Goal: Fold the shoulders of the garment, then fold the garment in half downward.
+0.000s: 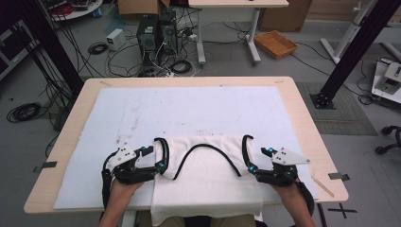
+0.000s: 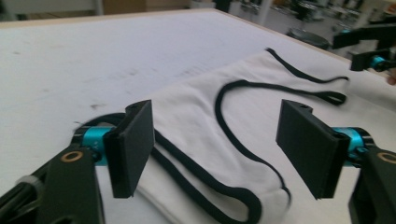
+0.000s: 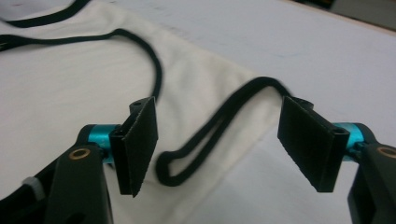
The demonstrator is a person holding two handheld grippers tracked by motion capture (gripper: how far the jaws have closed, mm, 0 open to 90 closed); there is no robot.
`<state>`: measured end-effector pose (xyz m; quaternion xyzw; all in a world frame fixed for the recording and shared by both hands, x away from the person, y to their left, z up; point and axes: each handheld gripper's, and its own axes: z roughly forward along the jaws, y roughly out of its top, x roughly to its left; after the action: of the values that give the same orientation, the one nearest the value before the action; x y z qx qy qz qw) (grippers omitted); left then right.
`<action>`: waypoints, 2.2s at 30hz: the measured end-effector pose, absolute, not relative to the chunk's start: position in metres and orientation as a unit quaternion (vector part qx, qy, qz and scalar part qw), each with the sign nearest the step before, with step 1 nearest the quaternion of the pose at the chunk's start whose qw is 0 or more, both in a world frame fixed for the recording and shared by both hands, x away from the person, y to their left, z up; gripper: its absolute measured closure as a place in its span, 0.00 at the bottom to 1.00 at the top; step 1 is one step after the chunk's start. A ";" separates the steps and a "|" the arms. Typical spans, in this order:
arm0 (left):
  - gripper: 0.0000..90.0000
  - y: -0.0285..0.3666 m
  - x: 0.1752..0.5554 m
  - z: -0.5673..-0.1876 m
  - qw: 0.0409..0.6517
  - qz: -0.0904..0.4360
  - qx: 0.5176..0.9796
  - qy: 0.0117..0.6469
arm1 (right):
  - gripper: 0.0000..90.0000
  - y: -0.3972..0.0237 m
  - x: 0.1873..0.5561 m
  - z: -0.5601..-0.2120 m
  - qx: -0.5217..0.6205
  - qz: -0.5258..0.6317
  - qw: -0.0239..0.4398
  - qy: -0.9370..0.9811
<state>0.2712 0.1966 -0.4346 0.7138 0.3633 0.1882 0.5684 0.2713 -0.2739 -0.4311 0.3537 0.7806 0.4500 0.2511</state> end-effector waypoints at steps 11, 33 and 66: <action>0.29 0.214 0.271 -0.436 0.570 0.213 0.697 0.379 | 0.24 -0.293 0.280 -0.427 0.405 0.453 0.267 0.748; 0.29 0.219 0.296 -0.433 0.543 0.210 0.702 0.410 | 0.24 -0.302 0.285 -0.423 0.417 0.466 0.255 0.738; 0.91 0.190 0.387 -0.448 0.413 0.114 0.818 0.385 | 0.69 -0.251 0.396 -0.444 0.366 0.346 0.140 0.852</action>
<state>0.3868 0.1901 -0.4481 0.8176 0.3851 0.1140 0.4126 0.3957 -0.2506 -0.4438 0.3663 0.8525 0.3459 0.1397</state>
